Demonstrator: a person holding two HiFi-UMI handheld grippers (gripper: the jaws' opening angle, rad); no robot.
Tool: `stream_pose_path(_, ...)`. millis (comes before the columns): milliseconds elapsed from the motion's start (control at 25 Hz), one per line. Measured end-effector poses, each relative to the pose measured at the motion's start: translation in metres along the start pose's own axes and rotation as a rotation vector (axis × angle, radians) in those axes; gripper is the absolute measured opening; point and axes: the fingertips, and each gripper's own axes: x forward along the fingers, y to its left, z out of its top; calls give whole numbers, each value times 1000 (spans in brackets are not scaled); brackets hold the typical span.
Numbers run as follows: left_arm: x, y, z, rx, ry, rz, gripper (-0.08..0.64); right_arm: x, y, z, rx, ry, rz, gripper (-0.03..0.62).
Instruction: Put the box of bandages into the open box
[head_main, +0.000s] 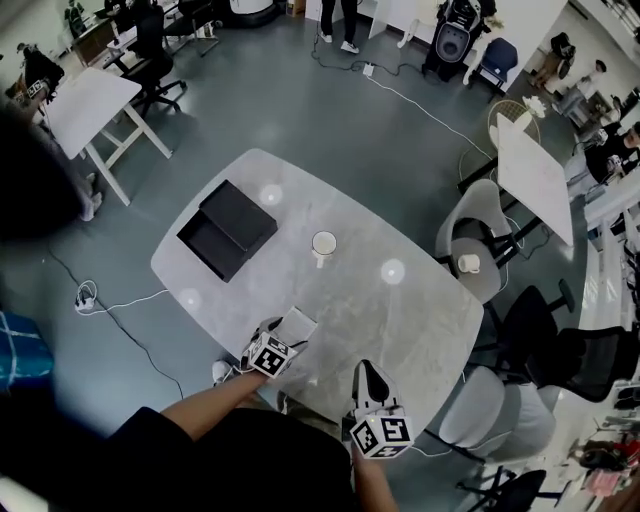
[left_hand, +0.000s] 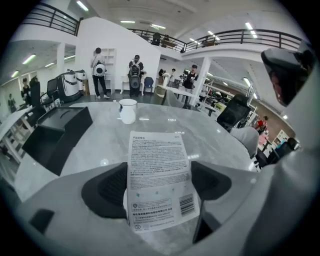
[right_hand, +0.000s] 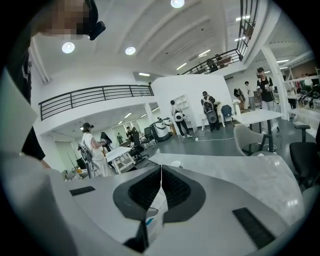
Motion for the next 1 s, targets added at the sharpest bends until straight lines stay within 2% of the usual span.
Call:
stream_pose_path(240, -65, 74, -15, -101, -54, 11, 411, 50, 102, -17, -148, 38, 61, 14)
stream_pose_path(360, -102, 108, -23, -106, -72, 0, 411, 71, 165, -23, -123, 30, 96, 14)
stream_pose_path(520, -145, 157, -47, -108, -82, -14, 411, 96, 232, -35, -94, 15, 74, 14)
stream_pose_path(640, -178, 203, -56, -106, -108, 6, 411, 114, 273, -40, -92, 5, 61, 14)
stream_pose_path(800, -216, 249, -67, -113, -142, 25, 411, 134, 315, -55, -126, 40, 49, 12)
stream_pose_path(1000, -238, 281, -84, -158, -163, 43, 411, 154, 343, -71, -104, 84, 81, 14)
